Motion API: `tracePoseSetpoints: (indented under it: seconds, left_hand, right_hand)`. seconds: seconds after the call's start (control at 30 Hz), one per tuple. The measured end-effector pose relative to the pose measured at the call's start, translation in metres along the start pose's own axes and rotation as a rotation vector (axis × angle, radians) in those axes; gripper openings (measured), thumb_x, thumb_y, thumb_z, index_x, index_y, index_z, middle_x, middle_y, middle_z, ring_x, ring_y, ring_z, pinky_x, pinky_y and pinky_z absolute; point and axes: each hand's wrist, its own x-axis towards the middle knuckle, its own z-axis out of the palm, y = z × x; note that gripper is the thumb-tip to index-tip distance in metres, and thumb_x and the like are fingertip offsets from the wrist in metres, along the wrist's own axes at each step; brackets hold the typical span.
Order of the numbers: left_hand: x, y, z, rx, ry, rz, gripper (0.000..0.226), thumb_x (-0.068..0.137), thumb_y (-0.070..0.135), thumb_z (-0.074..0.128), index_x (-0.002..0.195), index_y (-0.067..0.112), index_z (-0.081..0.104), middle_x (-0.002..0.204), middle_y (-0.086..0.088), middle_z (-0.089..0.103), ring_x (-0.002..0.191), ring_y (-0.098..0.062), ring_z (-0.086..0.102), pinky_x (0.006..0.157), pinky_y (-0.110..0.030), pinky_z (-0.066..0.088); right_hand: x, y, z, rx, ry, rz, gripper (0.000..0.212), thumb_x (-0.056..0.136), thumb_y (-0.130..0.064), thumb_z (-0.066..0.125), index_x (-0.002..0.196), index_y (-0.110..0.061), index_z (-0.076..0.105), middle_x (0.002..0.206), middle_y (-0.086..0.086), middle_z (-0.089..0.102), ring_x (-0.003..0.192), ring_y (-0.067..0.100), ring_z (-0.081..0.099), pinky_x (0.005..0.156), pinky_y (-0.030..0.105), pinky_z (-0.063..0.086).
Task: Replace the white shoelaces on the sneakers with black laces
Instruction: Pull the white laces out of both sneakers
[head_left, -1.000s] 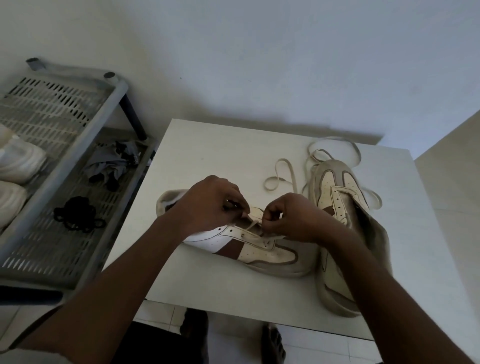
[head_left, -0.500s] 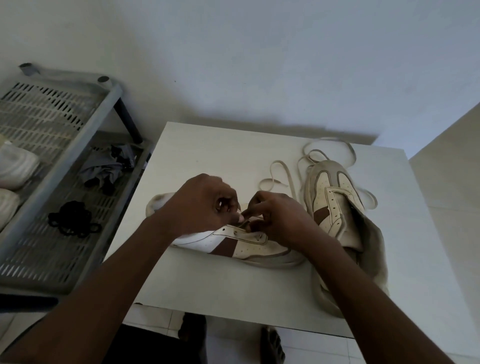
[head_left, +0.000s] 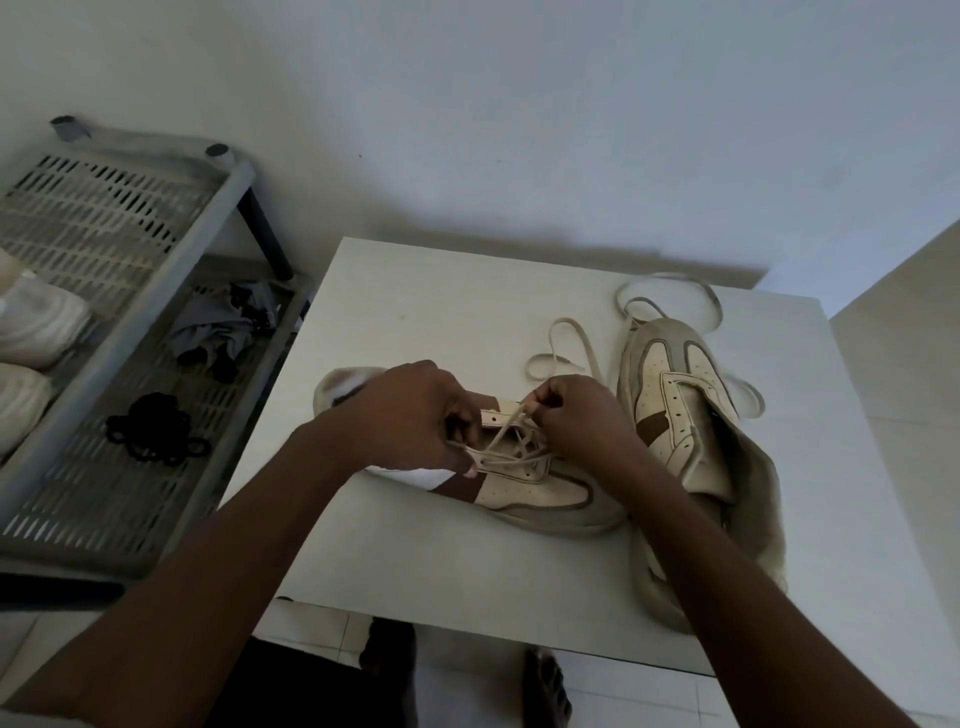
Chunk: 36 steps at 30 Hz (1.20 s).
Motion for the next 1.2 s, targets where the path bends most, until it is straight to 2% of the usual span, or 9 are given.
tracePoseSetpoints:
  seconds: [0.1,0.2,0.4,0.53,0.7,0.8,0.93,1.07,1.2]
  left_hand:
    - [-0.002,0.000,0.001,-0.008,0.018,0.041,0.020,0.064,0.028,0.082,0.069,0.037,0.064,0.057,0.017,0.063,0.059,-0.005,0.061,0.057,-0.015,0.042]
    - [-0.001,0.000,0.003,0.045,0.029,0.045,0.018,0.064,0.030,0.081,0.076,0.033,0.068,0.061,0.012,0.067,0.059,-0.007,0.062,0.059,-0.019,0.046]
    - [0.000,0.000,0.001,0.047,0.027,0.022,0.018,0.062,0.032,0.085,0.069,0.030,0.069,0.058,0.015,0.063,0.060,-0.006,0.060,0.058,-0.014,0.039]
    - [-0.002,0.005,-0.002,-0.012,0.018,0.059,0.043,0.061,0.024,0.087,0.081,0.051,0.061,0.051,0.031,0.054,0.060,0.008,0.056,0.059,-0.003,0.036]
    - [0.000,-0.004,0.001,-0.057,-0.016,-0.009,0.016,0.060,0.031,0.084,0.069,0.025,0.072,0.060,0.017,0.064,0.063,-0.002,0.061,0.059,-0.011,0.038]
    - [0.001,-0.001,0.002,-0.056,-0.017,0.015,0.023,0.064,0.027,0.085,0.061,0.035,0.063,0.060,0.023,0.063,0.065,0.003,0.060,0.059,-0.005,0.036]
    - [0.002,-0.001,0.001,-0.024,0.011,0.043,0.041,0.064,0.026,0.085,0.054,0.046,0.051,0.058,0.026,0.060,0.064,0.002,0.059,0.060,-0.007,0.036]
    - [0.000,-0.001,0.002,-0.027,0.022,0.036,0.038,0.064,0.027,0.085,0.057,0.046,0.052,0.055,0.023,0.059,0.063,0.002,0.060,0.062,-0.009,0.037]
    - [0.001,0.001,0.002,-0.025,-0.009,0.025,0.036,0.064,0.027,0.084,0.054,0.040,0.052,0.056,0.028,0.058,0.061,0.003,0.058,0.058,-0.007,0.035]
  right_hand:
    - [-0.007,-0.002,-0.010,-0.155,-0.089,-0.261,0.018,0.085,-0.019,0.071,0.096,-0.032,0.064,0.108,-0.011,0.056,0.082,0.005,0.054,0.065,0.018,0.041]
    - [-0.008,-0.002,-0.009,-0.270,-0.218,-0.470,0.037,0.083,-0.014,0.072,0.115,-0.033,0.068,0.125,-0.010,0.052,0.101,0.009,0.052,0.079,0.027,0.047]
    - [-0.005,0.004,-0.004,-0.375,-0.227,-0.639,0.032,0.086,-0.010,0.067,0.113,-0.028,0.071,0.133,-0.001,0.048,0.105,0.008,0.038,0.078,0.025,0.040]
    - [-0.002,0.006,-0.002,-0.429,-0.134,-0.652,0.022,0.084,-0.011,0.070,0.104,-0.020,0.072,0.119,0.002,0.053,0.105,0.016,0.047,0.080,0.026,0.042]
    - [0.015,0.016,-0.021,0.118,0.384,-0.161,0.009,0.092,-0.012,0.062,0.093,-0.015,0.070,0.102,0.002,0.063,0.076,0.001,0.055,0.072,0.016,0.045]
    - [0.012,0.023,-0.019,0.021,0.256,-0.048,0.010,0.093,-0.016,0.061,0.102,-0.019,0.064,0.118,0.004,0.059,0.088,0.011,0.060,0.082,0.031,0.052]
    - [0.000,0.000,-0.021,-0.137,0.034,-0.495,0.048,0.084,-0.006,0.069,0.125,-0.030,0.060,0.139,-0.006,0.044,0.122,0.009,0.043,0.094,0.027,0.044]
    - [-0.008,-0.008,-0.013,-0.431,-0.184,-0.612,0.032,0.087,-0.013,0.067,0.113,-0.031,0.070,0.142,-0.009,0.045,0.132,0.015,0.031,0.104,0.035,0.031]
    - [-0.008,-0.002,-0.003,-0.474,-0.147,-0.648,0.023,0.088,-0.020,0.065,0.110,-0.024,0.070,0.131,-0.003,0.051,0.122,0.017,0.039,0.095,0.033,0.031]
